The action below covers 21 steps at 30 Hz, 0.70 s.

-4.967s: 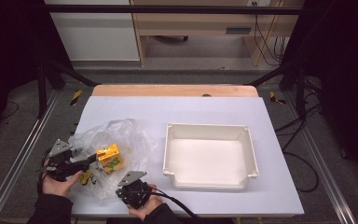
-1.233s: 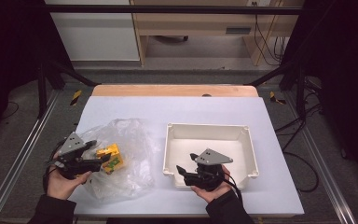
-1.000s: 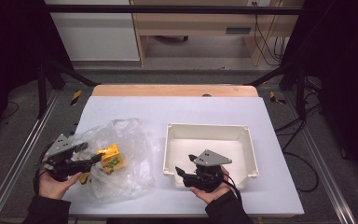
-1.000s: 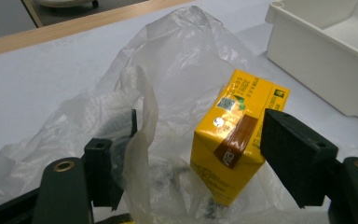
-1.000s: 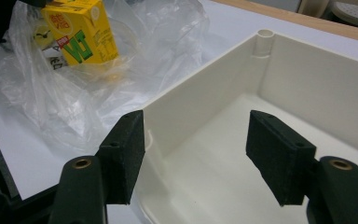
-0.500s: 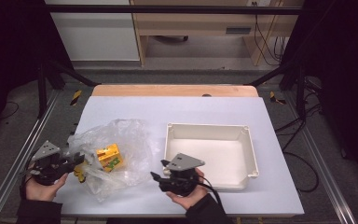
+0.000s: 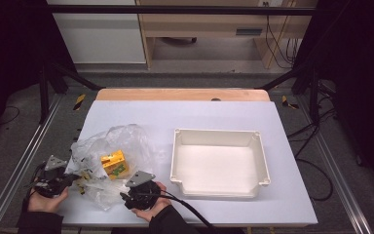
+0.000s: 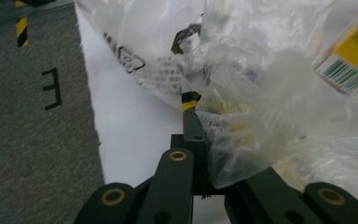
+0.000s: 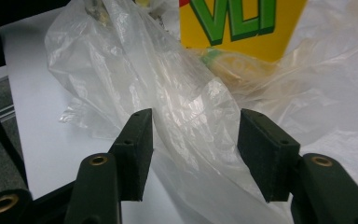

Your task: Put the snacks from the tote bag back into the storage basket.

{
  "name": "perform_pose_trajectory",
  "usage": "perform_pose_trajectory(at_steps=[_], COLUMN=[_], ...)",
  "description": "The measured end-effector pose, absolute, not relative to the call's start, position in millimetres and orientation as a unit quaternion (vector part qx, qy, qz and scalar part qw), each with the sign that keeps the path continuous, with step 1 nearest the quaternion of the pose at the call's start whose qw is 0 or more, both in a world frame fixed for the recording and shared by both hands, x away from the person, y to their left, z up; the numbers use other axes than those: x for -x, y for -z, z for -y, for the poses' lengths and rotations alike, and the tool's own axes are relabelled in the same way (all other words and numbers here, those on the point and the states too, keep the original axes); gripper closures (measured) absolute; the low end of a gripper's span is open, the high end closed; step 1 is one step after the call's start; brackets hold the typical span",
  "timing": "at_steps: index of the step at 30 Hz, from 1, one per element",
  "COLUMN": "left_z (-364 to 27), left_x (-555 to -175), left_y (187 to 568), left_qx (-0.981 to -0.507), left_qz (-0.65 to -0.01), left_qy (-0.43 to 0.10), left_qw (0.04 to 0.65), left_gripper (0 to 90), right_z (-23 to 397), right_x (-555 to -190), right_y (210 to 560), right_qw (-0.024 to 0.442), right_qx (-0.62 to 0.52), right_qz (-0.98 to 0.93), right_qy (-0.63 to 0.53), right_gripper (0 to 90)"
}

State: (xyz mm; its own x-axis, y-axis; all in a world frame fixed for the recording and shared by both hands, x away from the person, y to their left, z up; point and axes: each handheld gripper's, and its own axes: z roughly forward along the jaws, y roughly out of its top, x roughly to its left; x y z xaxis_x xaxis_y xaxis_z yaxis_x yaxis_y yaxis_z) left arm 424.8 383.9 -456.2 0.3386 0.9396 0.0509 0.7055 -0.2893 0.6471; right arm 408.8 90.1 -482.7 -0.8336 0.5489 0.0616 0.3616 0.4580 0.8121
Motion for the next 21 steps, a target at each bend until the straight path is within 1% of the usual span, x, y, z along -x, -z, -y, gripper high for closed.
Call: perform_pose_trajectory(at_steps=[3, 4, 5, 9, 11, 12, 14, 18, 19, 21], left_z=[-385, -385, -385, -384, -383, -382, -380, -376, -375, -374], left_x=[-425, -426, -426, -425, -423, -421, -419, -409, -407, -403], left_y=[459, 460, 461, 461, 458, 456, 451, 436, 431, 420], left_qx=[-0.772, -0.773, -0.773, -0.773, -0.774, -0.771, -0.765, -0.753, -0.749, -0.744], left_qz=[-0.538, -0.538, -0.539, -0.532, -0.525, -0.523, -0.524, -0.508, -0.506, -0.499], left_qy=[-0.225, -0.225, -0.222, -0.21, -0.205, -0.207, -0.208, -0.226, -0.231, -0.24], left_qw=[0.252, 0.25, 0.251, 0.275, 0.289, 0.299, 0.312, 0.352, 0.361, 0.375], left_gripper=[89.7, 89.7, 89.7, 88.2, 82.2, 76.9, 61.0, 40.7, 37.0, 33.3], right_z=[-94, -95, -96, -99, -100, -101, -101, -99, -99, -98], right_x=[-408, -407, -407, -406, -406, -406, -406, -405, -405, -405], right_y=[486, 486, 487, 488, 489, 489, 488, 486, 485, 483], right_qw=[0.099, 0.1, 0.098, 0.096, 0.096, 0.096, 0.098, 0.101, 0.1, 0.099], right_qx=[-0.27, -0.269, -0.266, -0.261, -0.257, -0.257, -0.256, -0.257, -0.255, -0.253], right_qz=[-0.845, -0.844, -0.846, -0.854, -0.859, -0.859, -0.858, -0.853, -0.852, -0.853], right_qy=[-0.451, -0.453, -0.452, -0.44, -0.433, -0.433, -0.434, -0.442, -0.445, -0.446], right_gripper=[48.8, 51.6, 56.3, 80.6, 87.7, 88.8, 89.8, 89.9, 89.9, 89.9])
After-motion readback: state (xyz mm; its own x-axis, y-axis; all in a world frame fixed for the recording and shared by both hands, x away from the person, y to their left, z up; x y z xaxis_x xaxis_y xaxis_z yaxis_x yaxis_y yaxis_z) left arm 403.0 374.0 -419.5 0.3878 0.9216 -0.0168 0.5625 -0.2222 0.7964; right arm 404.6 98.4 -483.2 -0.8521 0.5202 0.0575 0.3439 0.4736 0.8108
